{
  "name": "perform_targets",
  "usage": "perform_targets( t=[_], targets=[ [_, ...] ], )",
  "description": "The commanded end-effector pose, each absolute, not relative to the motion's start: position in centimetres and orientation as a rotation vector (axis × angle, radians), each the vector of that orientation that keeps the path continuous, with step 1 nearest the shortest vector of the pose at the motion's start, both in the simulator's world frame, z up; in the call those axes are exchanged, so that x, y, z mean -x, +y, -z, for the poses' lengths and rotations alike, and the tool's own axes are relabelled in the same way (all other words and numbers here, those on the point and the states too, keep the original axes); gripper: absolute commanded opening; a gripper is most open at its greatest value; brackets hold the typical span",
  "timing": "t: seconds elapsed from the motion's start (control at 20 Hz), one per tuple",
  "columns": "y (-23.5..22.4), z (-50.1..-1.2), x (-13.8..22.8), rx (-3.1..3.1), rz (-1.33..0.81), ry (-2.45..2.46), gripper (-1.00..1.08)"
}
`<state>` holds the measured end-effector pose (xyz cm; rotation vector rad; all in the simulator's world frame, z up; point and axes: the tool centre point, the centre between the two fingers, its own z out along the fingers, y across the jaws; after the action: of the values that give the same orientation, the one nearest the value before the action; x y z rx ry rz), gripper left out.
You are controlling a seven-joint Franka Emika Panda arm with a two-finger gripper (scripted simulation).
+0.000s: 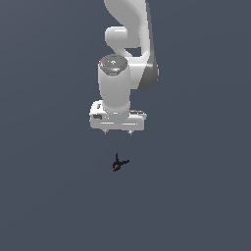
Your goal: Pick up the object and move it to a goal position.
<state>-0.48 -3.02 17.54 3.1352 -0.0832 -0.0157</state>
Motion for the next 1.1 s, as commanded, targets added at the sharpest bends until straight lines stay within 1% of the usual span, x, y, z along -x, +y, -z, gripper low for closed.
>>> perform_targets(
  t=[0.0, 0.55, 1.05],
  targets=[
    [-3.0, -17.5, 0.5, -3.135, 0.016, -0.083, 1.00],
    [-2.0, -18.2, 0.5, -3.119, 0.014, 0.028, 1.00],
    [-2.2, -16.8, -0.6, -3.124, 0.012, -0.099, 1.00]
  ],
)
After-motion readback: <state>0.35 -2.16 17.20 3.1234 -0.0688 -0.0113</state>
